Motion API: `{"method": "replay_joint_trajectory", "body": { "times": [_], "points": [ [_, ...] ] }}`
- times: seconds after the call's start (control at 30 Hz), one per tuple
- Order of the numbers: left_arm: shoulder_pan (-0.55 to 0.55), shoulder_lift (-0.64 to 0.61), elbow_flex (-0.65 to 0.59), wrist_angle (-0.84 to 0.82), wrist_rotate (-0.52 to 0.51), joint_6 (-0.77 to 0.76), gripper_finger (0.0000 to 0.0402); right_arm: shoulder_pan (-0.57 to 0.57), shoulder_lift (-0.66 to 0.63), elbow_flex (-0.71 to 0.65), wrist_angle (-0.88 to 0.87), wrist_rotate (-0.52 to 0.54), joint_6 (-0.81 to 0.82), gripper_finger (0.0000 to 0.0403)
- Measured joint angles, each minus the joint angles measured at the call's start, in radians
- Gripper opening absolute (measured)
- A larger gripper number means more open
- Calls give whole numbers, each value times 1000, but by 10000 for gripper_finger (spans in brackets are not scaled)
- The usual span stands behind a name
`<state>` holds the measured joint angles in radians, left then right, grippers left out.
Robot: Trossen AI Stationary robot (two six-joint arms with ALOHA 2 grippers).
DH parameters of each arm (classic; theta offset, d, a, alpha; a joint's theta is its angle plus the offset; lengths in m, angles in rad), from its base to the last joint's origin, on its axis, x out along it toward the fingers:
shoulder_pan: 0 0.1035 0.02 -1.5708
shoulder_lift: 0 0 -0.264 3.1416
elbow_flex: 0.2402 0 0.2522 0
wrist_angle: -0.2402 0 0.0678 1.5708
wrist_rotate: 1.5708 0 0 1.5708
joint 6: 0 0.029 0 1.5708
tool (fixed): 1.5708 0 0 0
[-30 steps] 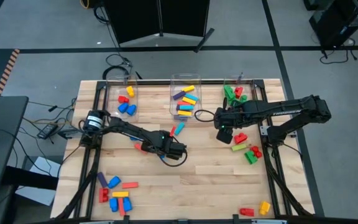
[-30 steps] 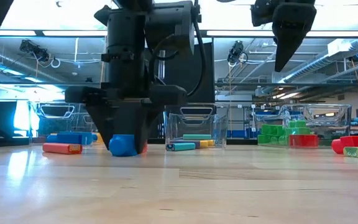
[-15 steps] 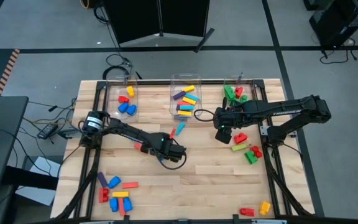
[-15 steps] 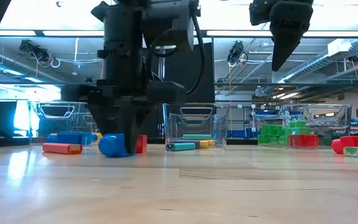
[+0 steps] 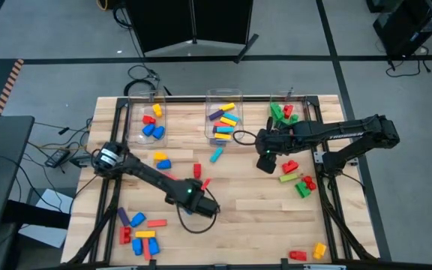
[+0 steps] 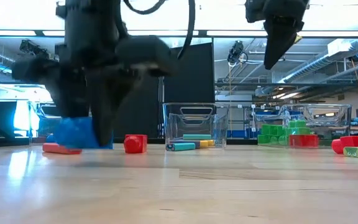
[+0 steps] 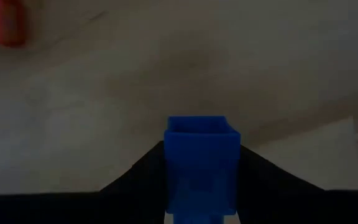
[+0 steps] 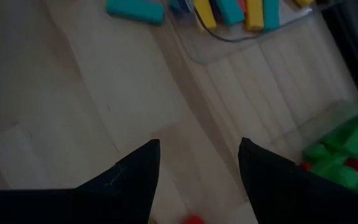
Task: Sort blocks by size
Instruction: Put the blue 1 stud game piece into the left transparent bin
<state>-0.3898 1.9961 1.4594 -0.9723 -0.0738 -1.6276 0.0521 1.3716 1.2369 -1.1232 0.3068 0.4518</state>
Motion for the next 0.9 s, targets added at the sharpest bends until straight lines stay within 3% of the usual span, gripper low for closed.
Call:
{"method": "replay_joint_trajectory", "body": {
  "times": [0.17,0.3,0.43,0.67,0.9],
  "points": [
    [-4,0,133,-193,-34,23,140,0,0,0,49,-20,-2,221],
    [1,-5,262,-388,-199,96,140,0,0,0,63,-21,-2,220],
    [43,-58,298,-577,-267,197,139,0,0,0,88,-21,-2,221],
    [207,-329,111,-597,-384,386,139,0,0,0,113,-21,19,218],
    [523,-655,-107,-436,-385,675,139,-2,0,0,159,-21,54,217]
  ]
}}
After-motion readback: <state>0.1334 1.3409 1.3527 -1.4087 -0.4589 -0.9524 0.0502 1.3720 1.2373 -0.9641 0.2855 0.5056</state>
